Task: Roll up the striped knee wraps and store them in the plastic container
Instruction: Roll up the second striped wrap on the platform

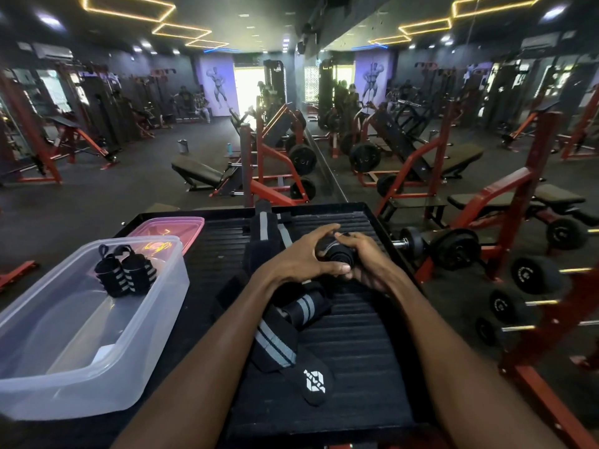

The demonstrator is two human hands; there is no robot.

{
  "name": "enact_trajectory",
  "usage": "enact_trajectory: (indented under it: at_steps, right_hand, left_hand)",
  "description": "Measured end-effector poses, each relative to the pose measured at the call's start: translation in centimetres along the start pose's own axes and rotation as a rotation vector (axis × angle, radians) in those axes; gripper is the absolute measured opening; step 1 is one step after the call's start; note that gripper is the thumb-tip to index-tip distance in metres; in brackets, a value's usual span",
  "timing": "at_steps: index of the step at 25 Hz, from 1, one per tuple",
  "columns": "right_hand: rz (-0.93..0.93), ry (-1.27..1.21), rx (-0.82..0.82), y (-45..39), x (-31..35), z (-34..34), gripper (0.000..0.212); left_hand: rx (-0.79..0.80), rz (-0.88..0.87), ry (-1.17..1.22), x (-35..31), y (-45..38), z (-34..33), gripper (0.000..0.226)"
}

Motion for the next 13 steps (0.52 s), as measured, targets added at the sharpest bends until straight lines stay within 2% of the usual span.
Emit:
enact_trajectory:
  at_steps: [6, 10, 13]
  right_hand:
    - [-0.012, 0.093, 0.136, 0.6, 0.3, -1.4, 0.031]
    - [-0.060, 0.089, 0.099, 0.9, 0.3, -1.7, 0.024]
    - [-0.075, 0.084, 0.059, 0.9, 0.4, -1.5, 0.020]
  left_hand:
    - [-0.053, -0.004, 0.145, 1.8, 0.0, -0.1, 0.071]
    - [-0.110, 0.033, 0.073, 3.0, -0.2, 0.3, 0.097]
    - [-0.142, 0.019, 0.049, 2.7, -0.2, 0.5, 0.096]
Point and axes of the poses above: each hand's wrist, its own y-axis away from the middle knuckle, its own z-axis out of the back of the hand, x = y × z, the point moved 5 cm from there along -y, towards the middle knuckle, and after that the axes turned 8 degrees about y, right-handed, at the moved point
